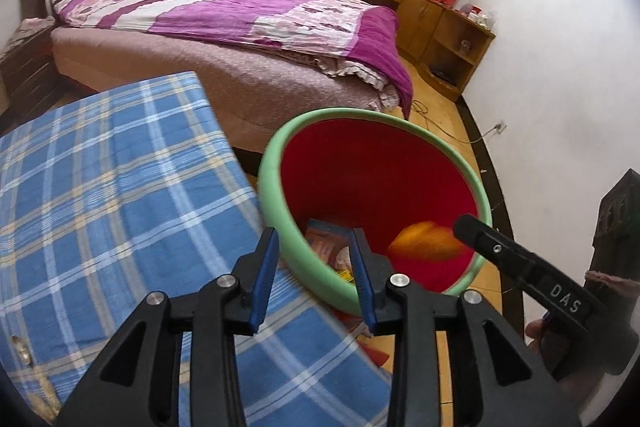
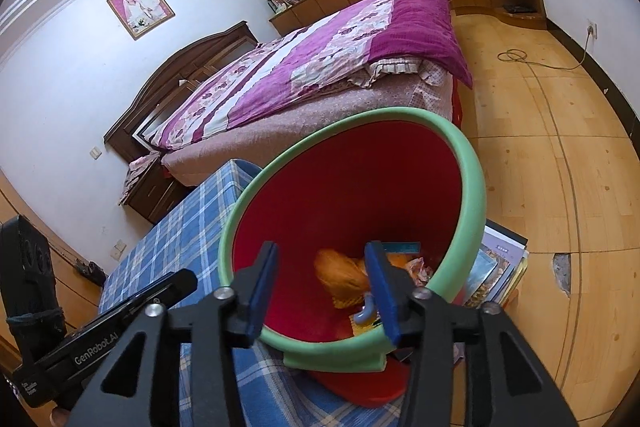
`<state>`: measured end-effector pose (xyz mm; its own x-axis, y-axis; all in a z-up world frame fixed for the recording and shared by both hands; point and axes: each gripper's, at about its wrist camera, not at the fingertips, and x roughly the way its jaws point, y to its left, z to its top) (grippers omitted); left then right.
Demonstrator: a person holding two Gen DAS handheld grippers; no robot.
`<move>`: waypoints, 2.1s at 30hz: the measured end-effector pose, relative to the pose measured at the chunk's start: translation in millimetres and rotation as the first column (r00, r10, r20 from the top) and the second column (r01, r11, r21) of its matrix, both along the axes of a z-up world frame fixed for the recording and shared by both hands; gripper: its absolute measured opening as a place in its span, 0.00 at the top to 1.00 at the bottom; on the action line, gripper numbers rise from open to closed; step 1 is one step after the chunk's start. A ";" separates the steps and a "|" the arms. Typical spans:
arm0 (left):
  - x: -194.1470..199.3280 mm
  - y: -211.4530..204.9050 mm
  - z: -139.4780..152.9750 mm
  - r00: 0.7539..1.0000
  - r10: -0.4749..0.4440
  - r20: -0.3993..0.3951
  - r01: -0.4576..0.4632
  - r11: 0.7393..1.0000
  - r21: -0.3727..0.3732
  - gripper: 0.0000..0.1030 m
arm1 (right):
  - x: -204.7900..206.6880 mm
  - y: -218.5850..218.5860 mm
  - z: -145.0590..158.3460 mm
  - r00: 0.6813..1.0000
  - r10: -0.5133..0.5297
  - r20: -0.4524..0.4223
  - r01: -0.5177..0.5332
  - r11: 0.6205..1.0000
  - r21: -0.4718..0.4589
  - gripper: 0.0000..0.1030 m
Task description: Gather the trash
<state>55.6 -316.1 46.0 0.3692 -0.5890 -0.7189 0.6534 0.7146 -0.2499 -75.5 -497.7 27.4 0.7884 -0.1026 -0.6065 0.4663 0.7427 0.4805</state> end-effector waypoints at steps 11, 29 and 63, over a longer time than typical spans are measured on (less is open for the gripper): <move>-10.6 40.5 11.7 0.994 0.086 0.061 -0.087 0.996 0.029 0.59 | -5.1 35.5 13.3 0.999 0.043 -0.002 -0.043 0.998 -0.042 0.30; -34.7 138.5 26.4 0.947 0.295 0.128 -0.301 0.953 0.034 0.59 | -14.3 124.9 43.9 0.985 0.171 0.027 -0.164 0.974 -0.156 0.19; -73.2 241.1 25.5 0.823 0.519 0.231 -0.535 0.845 0.007 0.58 | -28.4 231.4 49.0 0.952 0.307 0.020 -0.283 0.901 -0.327 0.19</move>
<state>-17.6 -75.0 71.5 0.7567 -0.2129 -0.6182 0.2033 0.9752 -0.0870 -103.9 -266.4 76.4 0.8514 -0.0363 -0.5232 0.1762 0.9594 0.2203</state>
